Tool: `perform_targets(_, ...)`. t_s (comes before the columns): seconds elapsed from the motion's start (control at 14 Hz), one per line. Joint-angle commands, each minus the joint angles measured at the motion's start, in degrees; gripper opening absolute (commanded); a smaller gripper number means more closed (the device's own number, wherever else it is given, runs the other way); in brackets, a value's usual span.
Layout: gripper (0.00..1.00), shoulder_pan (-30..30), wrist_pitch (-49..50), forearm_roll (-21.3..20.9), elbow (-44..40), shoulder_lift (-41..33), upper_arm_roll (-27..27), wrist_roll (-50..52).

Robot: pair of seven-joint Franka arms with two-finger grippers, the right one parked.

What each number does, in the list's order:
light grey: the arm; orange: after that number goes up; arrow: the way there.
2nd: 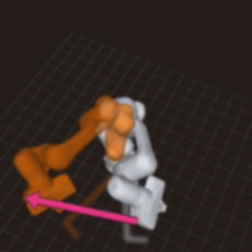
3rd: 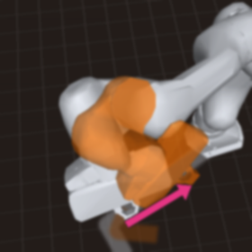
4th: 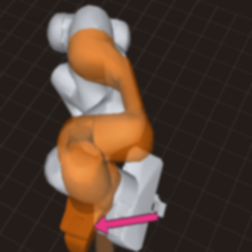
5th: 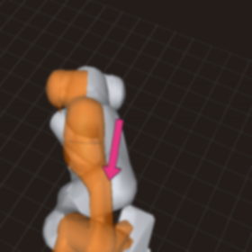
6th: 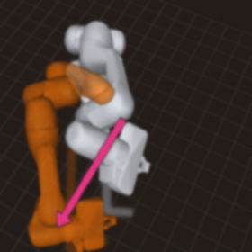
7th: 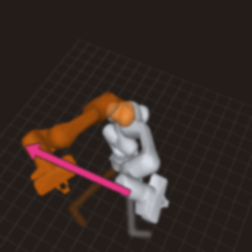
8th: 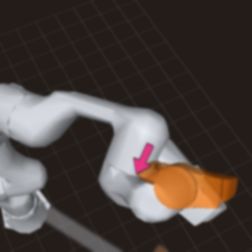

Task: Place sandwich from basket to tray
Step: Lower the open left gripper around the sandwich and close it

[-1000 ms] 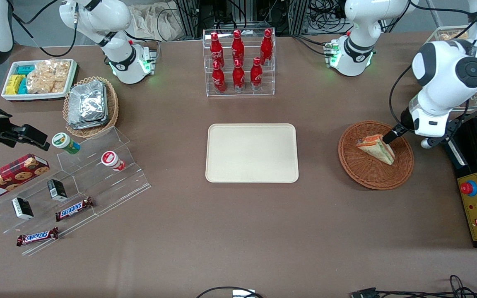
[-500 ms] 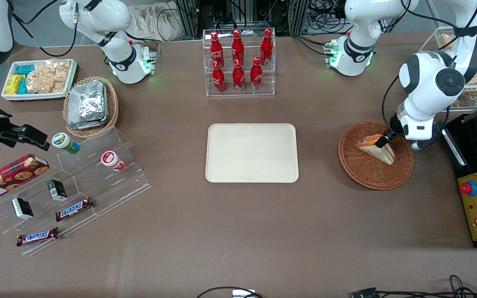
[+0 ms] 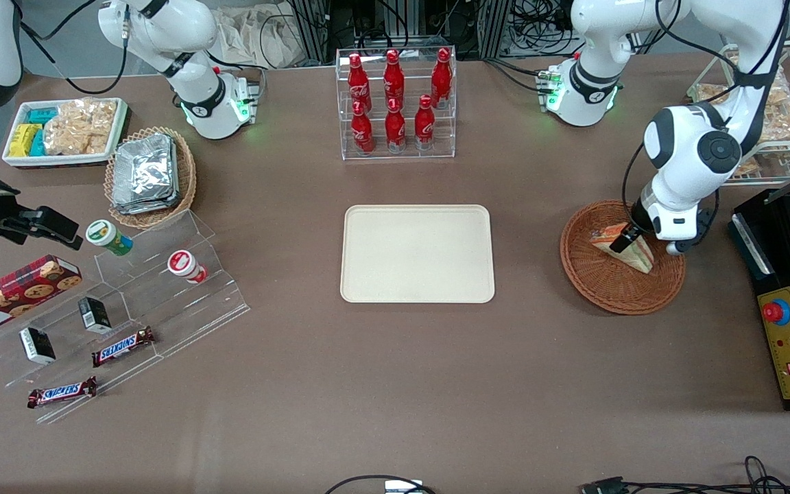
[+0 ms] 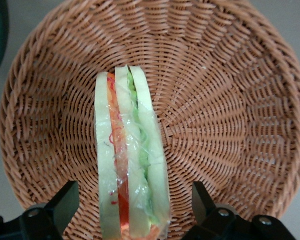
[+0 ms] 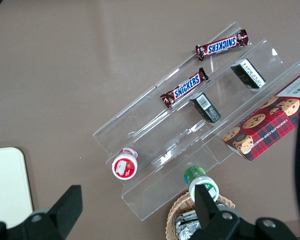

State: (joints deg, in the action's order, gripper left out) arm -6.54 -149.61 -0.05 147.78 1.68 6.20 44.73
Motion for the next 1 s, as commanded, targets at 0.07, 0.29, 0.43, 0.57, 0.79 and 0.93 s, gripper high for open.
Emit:
perform_targets(0.07,1.00,-0.1,-2.9,0.1,0.8,1.9,0.3,1.1)
perform_targets(0.29,0.40,-0.1,-3.1,-0.5,0.8,2.0,0.2,0.2)
perform_targets(0.43,0.16,-0.1,-3.1,-0.7,0.8,2.2,0.2,-0.3)
perform_targets(0.57,0.14,-0.2,-2.4,-0.7,0.8,1.3,0.2,-1.8)
perform_targets(0.79,0.14,-0.2,7.3,-0.7,-0.2,-4.7,0.2,-8.1)
perform_targets(0.93,0.13,-0.3,15.0,-0.7,-0.8,-11.0,0.1,-18.3)
